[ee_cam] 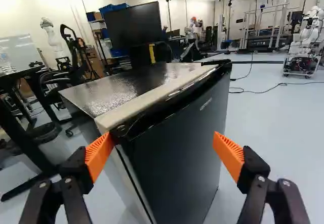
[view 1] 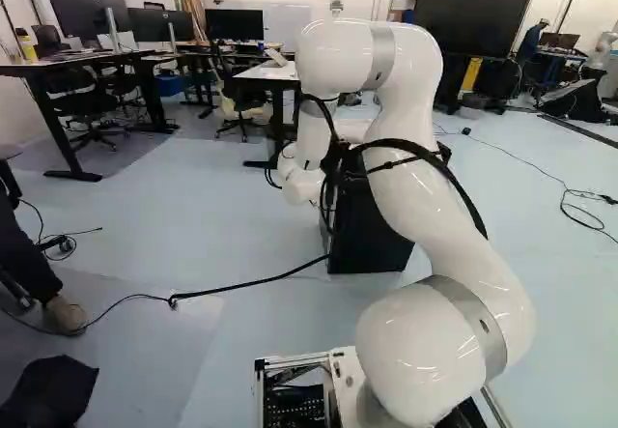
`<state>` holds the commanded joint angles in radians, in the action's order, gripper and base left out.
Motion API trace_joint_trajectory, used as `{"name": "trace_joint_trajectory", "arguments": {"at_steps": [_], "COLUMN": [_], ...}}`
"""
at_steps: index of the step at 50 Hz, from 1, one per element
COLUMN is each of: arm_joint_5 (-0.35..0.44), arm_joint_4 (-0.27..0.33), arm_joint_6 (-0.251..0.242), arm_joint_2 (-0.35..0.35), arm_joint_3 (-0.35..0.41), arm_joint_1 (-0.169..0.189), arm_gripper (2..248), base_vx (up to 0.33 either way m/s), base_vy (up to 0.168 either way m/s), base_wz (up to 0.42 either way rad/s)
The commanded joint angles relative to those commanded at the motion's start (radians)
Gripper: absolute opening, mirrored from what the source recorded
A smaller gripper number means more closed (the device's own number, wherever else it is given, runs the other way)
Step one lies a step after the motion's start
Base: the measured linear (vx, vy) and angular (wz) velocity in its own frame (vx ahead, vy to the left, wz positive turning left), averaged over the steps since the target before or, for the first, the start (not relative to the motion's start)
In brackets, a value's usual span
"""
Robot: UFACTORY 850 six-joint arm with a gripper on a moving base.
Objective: Open the fridge door
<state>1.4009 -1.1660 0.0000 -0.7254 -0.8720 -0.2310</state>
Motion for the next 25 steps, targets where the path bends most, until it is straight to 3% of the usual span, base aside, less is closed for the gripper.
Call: {"name": "trace_joint_trajectory", "arguments": {"at_steps": [25], "arm_joint_5": [-0.002], "arm_joint_4": [-0.046], "arm_joint_6": [0.0], "arm_joint_2": [0.081], "arm_joint_3": [0.145], "arm_joint_1": [0.004], "arm_gripper": [247], "base_vx": [0.0], "base_vy": [-0.003], "base_wz": [-0.005]}}
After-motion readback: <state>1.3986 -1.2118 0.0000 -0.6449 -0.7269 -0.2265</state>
